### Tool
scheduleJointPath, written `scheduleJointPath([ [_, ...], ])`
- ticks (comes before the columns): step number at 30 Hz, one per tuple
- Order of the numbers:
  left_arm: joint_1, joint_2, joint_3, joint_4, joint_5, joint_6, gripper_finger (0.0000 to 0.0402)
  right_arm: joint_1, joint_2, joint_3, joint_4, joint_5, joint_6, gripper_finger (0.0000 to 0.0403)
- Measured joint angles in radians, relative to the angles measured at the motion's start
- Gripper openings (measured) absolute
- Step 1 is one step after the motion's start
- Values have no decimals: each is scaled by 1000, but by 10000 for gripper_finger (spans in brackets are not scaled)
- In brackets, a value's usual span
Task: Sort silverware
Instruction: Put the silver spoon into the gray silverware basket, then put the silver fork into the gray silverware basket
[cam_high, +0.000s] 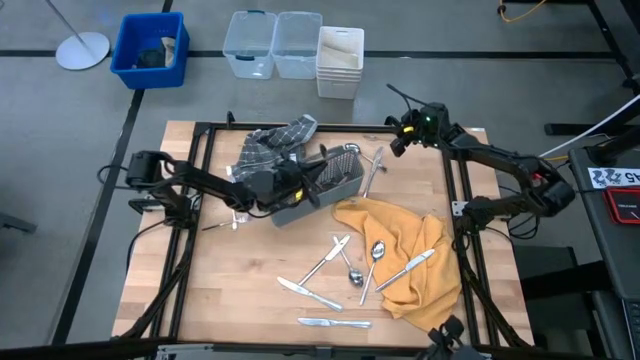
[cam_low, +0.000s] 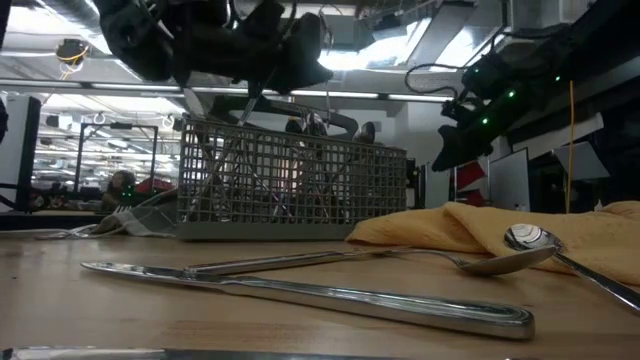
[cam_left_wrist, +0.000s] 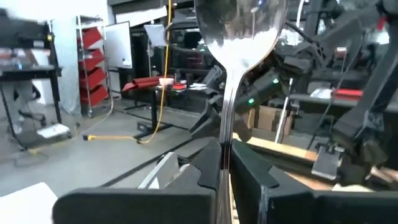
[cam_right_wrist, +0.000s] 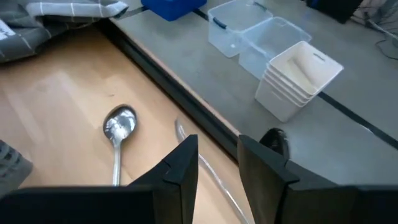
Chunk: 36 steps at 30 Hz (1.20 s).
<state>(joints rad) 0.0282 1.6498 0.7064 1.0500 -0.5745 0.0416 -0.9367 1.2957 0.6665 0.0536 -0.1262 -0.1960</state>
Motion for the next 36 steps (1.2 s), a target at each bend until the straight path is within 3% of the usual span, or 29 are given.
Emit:
scheduleJointPath([
  [12,-9,11,-2,-22,31,124,43,0,151,0,54,-24,-1,115],
  [22,-10,11,-3,-17,33,125,93,0,161,0,62,-24,-19,115],
  [28,-15,8,-4,-9,33,127,104,0,161,4,74,4,-64,115],
  [36,-62,-20,-5,108,40,148,96,0,184,164,-61,4,-158,115],
])
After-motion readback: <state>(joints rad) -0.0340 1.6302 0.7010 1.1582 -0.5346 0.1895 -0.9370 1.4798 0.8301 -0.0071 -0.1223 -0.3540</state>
